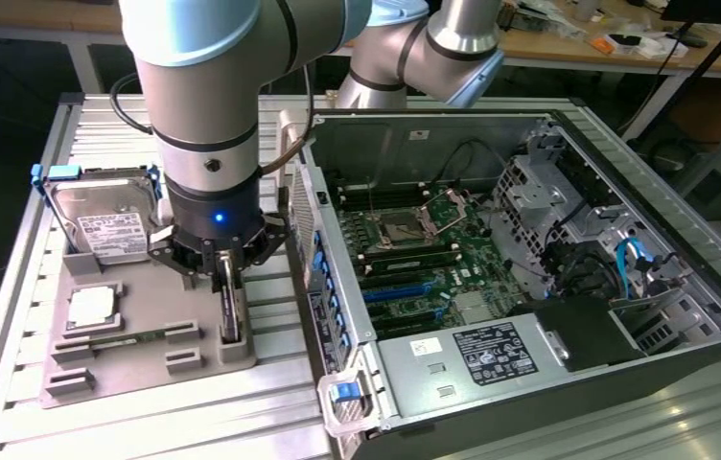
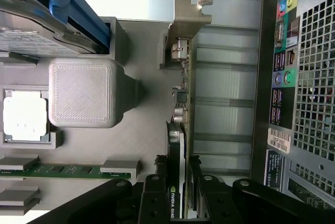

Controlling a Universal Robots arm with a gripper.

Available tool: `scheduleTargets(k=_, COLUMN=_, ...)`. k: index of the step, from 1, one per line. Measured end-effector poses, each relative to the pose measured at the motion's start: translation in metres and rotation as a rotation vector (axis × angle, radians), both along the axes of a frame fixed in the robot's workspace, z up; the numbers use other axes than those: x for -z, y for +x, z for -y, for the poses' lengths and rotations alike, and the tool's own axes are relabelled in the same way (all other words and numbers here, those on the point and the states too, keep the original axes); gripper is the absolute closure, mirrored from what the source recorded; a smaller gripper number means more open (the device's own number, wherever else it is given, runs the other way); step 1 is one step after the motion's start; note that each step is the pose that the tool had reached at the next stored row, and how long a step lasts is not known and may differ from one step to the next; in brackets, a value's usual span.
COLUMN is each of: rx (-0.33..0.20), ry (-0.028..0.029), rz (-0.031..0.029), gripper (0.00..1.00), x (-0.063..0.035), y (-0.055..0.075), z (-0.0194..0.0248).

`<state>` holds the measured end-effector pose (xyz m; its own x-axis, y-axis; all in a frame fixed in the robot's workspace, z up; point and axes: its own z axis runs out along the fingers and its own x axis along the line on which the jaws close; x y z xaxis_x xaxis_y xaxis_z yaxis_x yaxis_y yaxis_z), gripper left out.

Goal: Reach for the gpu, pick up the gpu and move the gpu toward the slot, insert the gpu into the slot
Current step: 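Pick up the gpu and move the gpu toward the slot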

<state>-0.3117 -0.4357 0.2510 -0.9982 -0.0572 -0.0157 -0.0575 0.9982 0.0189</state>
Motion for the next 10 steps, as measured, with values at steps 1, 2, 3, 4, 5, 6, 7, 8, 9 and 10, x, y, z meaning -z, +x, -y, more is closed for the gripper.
scheduleTargets(k=1, rx=0.000, ry=0.0000, rz=0.0000, gripper=0.73, x=0.0000, y=0.0000, z=0.0000)
scheduleTargets(k=2, rx=0.000, ry=0.0000, rz=-0.0001, gripper=0.73, x=0.0000, y=0.0000, z=0.0000)
scheduleTargets(k=3, rx=0.000, ry=0.0000, rz=-0.0001, gripper=0.73, x=0.0000, y=0.0000, z=0.0000)
scheduleTargets(k=4, rx=0.000, ry=0.0000, rz=0.0000, gripper=0.73, x=0.0000, y=0.0000, z=0.0000)
scheduleTargets(k=5, rx=0.000, ry=0.0000, rz=-0.0001, gripper=0.73, x=0.0000, y=0.0000, z=0.0000)
scheduleTargets(k=6, rx=0.000, ry=0.0000, rz=-0.0001, gripper=0.73, x=0.0000, y=0.0000, z=0.0000)
scheduleTargets(k=7, rx=0.000, ry=0.0000, rz=0.0000, gripper=0.73, x=0.0000, y=0.0000, z=0.0000)
scheduleTargets(k=8, rx=0.000, ry=0.0000, rz=-0.0001, gripper=0.73, x=0.0000, y=0.0000, z=0.0000)
scheduleTargets(k=9, rx=0.000, ry=0.0000, rz=-0.0001, gripper=0.73, x=0.0000, y=0.0000, z=0.0000)
scheduleTargets(k=10, rx=0.000, ry=0.0001, rz=0.0000, gripper=0.73, x=0.0000, y=0.0000, z=0.0000)
